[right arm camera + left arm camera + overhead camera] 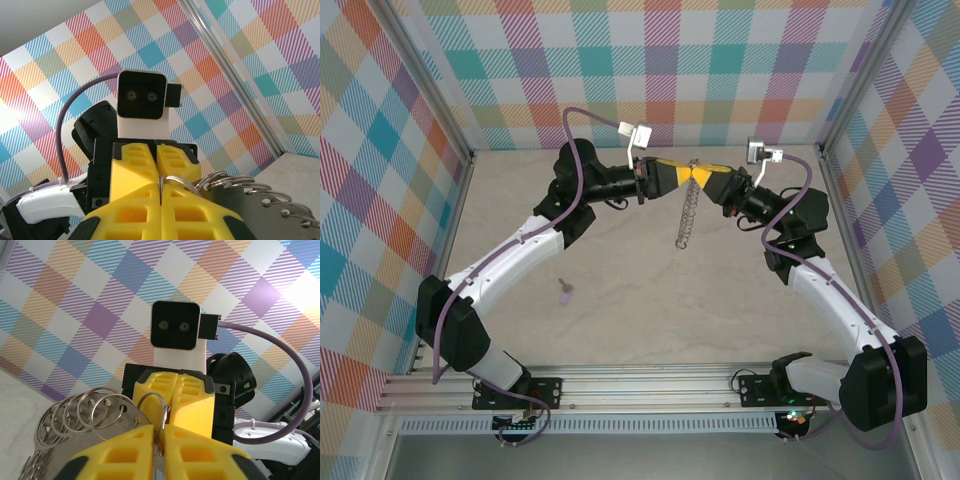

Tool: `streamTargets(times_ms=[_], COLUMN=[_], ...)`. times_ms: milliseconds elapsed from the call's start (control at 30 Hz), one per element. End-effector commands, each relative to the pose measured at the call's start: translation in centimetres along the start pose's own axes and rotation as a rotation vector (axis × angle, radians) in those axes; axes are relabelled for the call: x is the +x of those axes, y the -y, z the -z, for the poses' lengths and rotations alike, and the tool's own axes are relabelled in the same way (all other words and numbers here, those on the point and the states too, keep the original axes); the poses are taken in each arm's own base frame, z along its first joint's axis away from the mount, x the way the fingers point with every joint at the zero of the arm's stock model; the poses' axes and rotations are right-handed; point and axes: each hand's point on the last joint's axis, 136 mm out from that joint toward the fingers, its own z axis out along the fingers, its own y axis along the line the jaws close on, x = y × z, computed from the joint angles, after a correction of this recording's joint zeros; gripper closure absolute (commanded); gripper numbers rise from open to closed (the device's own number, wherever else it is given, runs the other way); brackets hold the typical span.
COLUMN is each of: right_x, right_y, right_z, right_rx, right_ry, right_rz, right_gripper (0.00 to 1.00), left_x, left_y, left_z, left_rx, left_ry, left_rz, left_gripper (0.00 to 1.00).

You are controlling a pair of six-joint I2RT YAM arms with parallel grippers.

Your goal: Put the keys on the keyring

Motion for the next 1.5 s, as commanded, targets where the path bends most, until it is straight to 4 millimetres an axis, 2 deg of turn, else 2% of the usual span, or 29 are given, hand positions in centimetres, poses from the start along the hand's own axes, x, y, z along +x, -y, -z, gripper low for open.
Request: streamTargets(times_ms=[0, 67, 167, 233, 300, 433, 500, 733, 867, 1000, 1100, 1300, 1467], right_x=[-0.1, 0.2, 0.7, 1.3, 1.9, 3.9, 5.6, 12.9, 17.5, 22.2, 25.9, 31.8, 36.5], right_y=[-0.9, -0.4, 0.6, 1.0, 1.3, 1.9, 2.4, 3.6, 4.3, 5.1, 5.6, 5.8, 7.1], right_z=[-0.2, -0.1, 0.4, 1.0, 1.9, 3.8, 4.8, 8.0, 8.5, 7.7, 6.1, 0.5, -3.7], right_rx=[-0.04, -0.021, 0.041, 0.087, 0.127, 0.196, 0.243, 0.414, 0.497, 0.582, 0.647, 0.71, 0.762], right_ry=[0.001, -0.002, 0.004, 0.004, 0.013, 0.024, 0.01, -0.076, -0.153, -0.266, -0.382, -0.603, -0.752], right_rz=[0.019, -0.004, -0.041, -0.067, -0.098, -0.182, -0.232, -0.346, -0.392, -0.41, -0.399, -0.333, -0.287], right_gripper=[1.0, 0.97, 0.59, 0.44, 0.36, 0.31, 0.3, 0.28, 0.28, 0.28, 0.29, 0.33, 0.37], left_x=[-0.9, -1.0, -1.1, -1.0, -1.2, -2.2, -2.8, -4.6, -5.5, -6.1, -6.6, -7.5, -8.0], left_y=[2.5, 2.2, 1.0, 0.1, -0.9, -3.1, -3.9, -5.4, -5.0, -4.2, -3.8, -3.6, -4.7], left_z=[-0.6, -0.7, -0.5, -0.2, 0.5, 2.7, 3.9, 7.6, 9.1, 10.7, 11.9, 13.8, 15.5], left_rx=[0.078, 0.055, -0.017, -0.075, -0.128, -0.213, -0.248, -0.347, -0.368, -0.402, -0.425, -0.456, -0.503], left_ry=[0.012, 0.012, 0.022, 0.013, 0.016, 0.054, 0.071, 0.105, 0.118, 0.112, 0.111, 0.124, 0.137], left_rz=[-0.069, -0.065, -0.07, -0.094, -0.106, -0.109, -0.113, -0.14, -0.164, -0.203, -0.223, -0.242, -0.231], left_gripper=[0.98, 1.0, 1.0, 1.0, 1.0, 1.0, 1.0, 1.0, 1.0, 1.0, 1.0, 1.0, 1.0])
